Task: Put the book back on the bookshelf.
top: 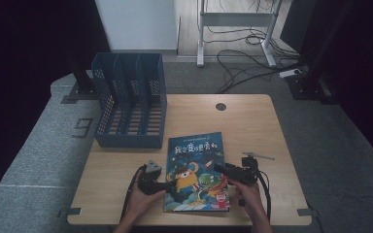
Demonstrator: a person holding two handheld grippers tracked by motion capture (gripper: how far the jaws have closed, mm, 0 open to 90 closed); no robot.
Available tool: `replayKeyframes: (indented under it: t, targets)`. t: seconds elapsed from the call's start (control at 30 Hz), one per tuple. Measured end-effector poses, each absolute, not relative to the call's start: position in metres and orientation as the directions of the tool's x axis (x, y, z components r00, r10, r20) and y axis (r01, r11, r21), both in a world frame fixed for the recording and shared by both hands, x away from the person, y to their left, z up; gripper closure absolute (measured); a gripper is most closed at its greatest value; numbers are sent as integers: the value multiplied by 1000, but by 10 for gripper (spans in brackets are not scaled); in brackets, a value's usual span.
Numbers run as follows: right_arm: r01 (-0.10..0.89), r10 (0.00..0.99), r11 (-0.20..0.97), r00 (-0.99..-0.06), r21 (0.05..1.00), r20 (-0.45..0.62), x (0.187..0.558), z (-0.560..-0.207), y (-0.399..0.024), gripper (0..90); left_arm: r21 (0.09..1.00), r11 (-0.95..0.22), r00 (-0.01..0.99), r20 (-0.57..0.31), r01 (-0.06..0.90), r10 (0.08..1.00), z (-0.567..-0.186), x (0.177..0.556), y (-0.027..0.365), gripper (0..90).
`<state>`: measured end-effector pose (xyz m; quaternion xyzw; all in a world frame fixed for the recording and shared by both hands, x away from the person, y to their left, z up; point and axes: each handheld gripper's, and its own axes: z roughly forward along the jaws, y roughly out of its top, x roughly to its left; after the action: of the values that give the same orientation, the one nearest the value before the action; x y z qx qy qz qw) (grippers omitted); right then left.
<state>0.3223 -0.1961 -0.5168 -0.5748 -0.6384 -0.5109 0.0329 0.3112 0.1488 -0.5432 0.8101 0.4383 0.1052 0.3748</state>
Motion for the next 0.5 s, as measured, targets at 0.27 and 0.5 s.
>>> replayKeyframes:
  t: [0.27,0.5]
  targets:
    - [759,727,-149,-350,634,591,323,-518,-191,278,687,-323,546,-129,651,828,-543,316,159,171]
    - [750,726,-145,-363,645,584,322,-517,-191,281,679,-317,515,-105,662,851,-543,318,165,172]
